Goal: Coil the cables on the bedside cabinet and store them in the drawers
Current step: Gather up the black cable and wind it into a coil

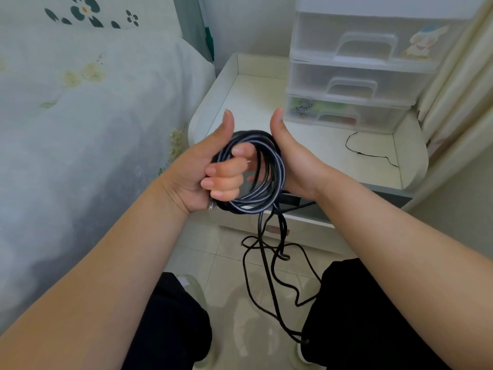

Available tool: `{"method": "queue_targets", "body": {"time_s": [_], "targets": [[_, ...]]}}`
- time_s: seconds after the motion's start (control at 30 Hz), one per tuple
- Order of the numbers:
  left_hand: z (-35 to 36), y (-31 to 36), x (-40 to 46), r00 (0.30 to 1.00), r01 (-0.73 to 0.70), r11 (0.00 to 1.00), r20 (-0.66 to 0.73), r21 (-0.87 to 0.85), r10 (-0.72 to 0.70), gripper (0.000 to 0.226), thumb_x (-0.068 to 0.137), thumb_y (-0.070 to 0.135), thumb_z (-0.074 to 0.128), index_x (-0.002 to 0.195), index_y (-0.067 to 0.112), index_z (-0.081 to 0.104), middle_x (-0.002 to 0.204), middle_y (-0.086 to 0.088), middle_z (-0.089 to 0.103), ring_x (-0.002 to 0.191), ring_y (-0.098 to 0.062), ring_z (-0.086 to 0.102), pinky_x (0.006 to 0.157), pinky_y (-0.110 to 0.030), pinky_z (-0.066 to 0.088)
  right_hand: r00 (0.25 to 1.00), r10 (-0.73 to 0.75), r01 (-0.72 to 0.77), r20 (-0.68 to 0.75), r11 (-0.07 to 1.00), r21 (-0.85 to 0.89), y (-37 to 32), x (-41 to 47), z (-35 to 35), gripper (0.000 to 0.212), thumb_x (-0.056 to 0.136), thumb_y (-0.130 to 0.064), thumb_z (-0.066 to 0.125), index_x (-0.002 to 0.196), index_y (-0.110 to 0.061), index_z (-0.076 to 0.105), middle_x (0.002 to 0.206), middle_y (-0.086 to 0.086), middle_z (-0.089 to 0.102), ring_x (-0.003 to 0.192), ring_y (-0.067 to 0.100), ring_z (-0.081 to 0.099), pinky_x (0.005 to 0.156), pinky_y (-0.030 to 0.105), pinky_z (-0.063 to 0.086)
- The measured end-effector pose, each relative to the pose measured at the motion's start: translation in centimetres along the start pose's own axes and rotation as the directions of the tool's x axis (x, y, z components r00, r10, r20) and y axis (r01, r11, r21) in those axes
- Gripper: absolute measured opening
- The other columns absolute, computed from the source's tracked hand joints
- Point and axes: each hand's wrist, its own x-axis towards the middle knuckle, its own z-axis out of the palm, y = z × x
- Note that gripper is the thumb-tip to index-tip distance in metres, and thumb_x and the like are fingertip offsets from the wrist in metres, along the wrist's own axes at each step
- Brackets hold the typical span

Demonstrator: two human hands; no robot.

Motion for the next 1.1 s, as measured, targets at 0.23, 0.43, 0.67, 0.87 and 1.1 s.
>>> {"method": "queue_targets", "body": {"time_s": [0.23,0.43,0.67,0.87,1.1], "targets": [[-0.4,0.6,-0.1,0.958,-0.158,0.986,-0.235,0.044,0.164,0.03,0.085,0.037,0.056,0.063,0.02,0.044,0.031,0.011,0.031,0.024,-0.001,0.029,0.029,-0.016,0.029,0.988,-0.004,-0.047,0.153,0.943,0.329,-0.2,-0.4,-0.3,0.011,0.083,-0.016,0.059,0.073,-0.013,0.06,0.071,0.002,0.058,0.078,0.02,0.067,0.078,0.031,0.053],[0.8,-0.4,0.6,0.931,-0.222,0.973,-0.285,0.058,0.23,0.037,0.091,0.039,0.044,0.061,0.018,0.041,0.035,0.009,0.033,0.029,-0.005,0.034,0.037,-0.018,0.038,0.994,-0.058,-0.014,0.095,0.783,0.622,-0.5,-0.8,1.2,0.027,0.082,-0.035,0.058,0.068,-0.018,0.042,0.035,-0.009,0.032,0.034,0.005,0.035,0.053,0.023,0.05],[1.1,-1.3,1.0,0.94,-0.266,0.957,-0.187,0.117,0.284,0.048,0.088,0.043,0.042,0.049,0.016,0.05,0.074,-0.005,0.07,0.064,-0.019,0.069,0.067,-0.031,0.058,0.996,-0.07,0.013,0.061,0.754,0.657,-0.4,-0.5,1.7,0.062,0.088,-0.06,0.043,0.049,-0.013,0.031,0.027,-0.003,0.028,0.024,0.009,0.037,0.04,0.021,0.042],[1.6,-1.6,0.9,0.953,-0.18,0.977,-0.227,0.117,0.203,0.051,0.095,0.053,0.028,0.063,0.017,0.045,0.037,0.009,0.034,0.028,-0.004,0.034,0.04,-0.019,0.041,1.0,0.009,-0.012,0.008,0.774,0.633,0.6,-0.4,1.4,0.063,0.087,-0.066,0.042,0.054,-0.018,0.018,0.031,-0.002,0.022,0.028,0.012,0.025,0.047,0.027,0.037],[1.3,-1.3,1.4,0.899,-0.287,0.958,-0.353,-0.028,0.259,0.056,0.093,0.057,0.035,0.074,0.012,0.064,0.034,0.011,0.028,0.026,-0.002,0.024,0.036,-0.018,0.019,0.993,0.071,-0.029,-0.09,0.915,0.403,1.5,0.4,1.2,0.099,0.075,-0.084,0.02,0.111,0.001,0.054,0.087,0.016,0.063,0.078,0.027,0.066,0.072,0.036,0.056]]}}
